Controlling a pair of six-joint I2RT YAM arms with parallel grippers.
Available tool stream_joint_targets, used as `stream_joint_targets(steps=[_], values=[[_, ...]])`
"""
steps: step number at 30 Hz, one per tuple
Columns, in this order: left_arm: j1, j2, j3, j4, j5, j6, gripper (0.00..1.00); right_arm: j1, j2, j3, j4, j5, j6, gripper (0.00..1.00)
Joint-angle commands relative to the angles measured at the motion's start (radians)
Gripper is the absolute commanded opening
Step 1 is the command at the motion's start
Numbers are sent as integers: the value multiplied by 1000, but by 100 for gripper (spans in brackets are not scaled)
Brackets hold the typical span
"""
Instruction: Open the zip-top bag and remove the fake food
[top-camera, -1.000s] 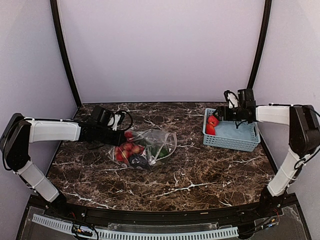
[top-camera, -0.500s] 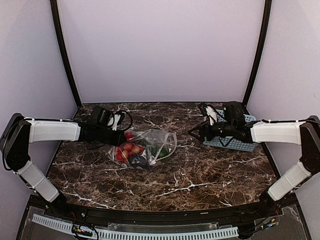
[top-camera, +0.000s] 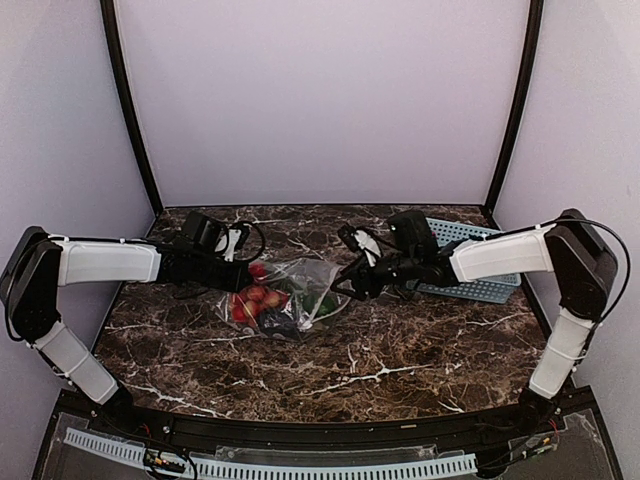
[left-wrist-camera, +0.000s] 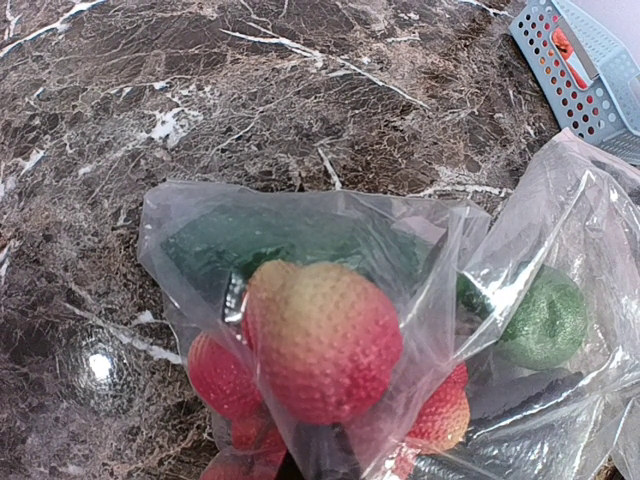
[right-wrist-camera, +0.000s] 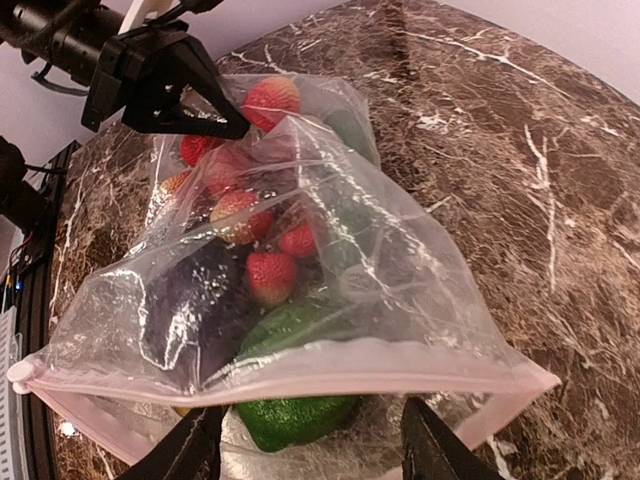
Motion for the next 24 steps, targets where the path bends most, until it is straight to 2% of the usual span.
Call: stream_joint_targets(steps=[1,10,13,20,24], values=[[5,-37,-11,10,5,-2,1,39,82,83,-32,-35,-45,58],[5,-34,-15,15,6,-3,1,92,208,179,-114,-12,-87,57],[5,-33,-15,16,5,-2,1,94,228,182,-128,3,-81,66],[5,-24,-17,25,11,-5,1,104,270,193,-164,77,-83,75],[5,-22,-15,28,12,-5,1,110,284,194,-164,90,-87,85]])
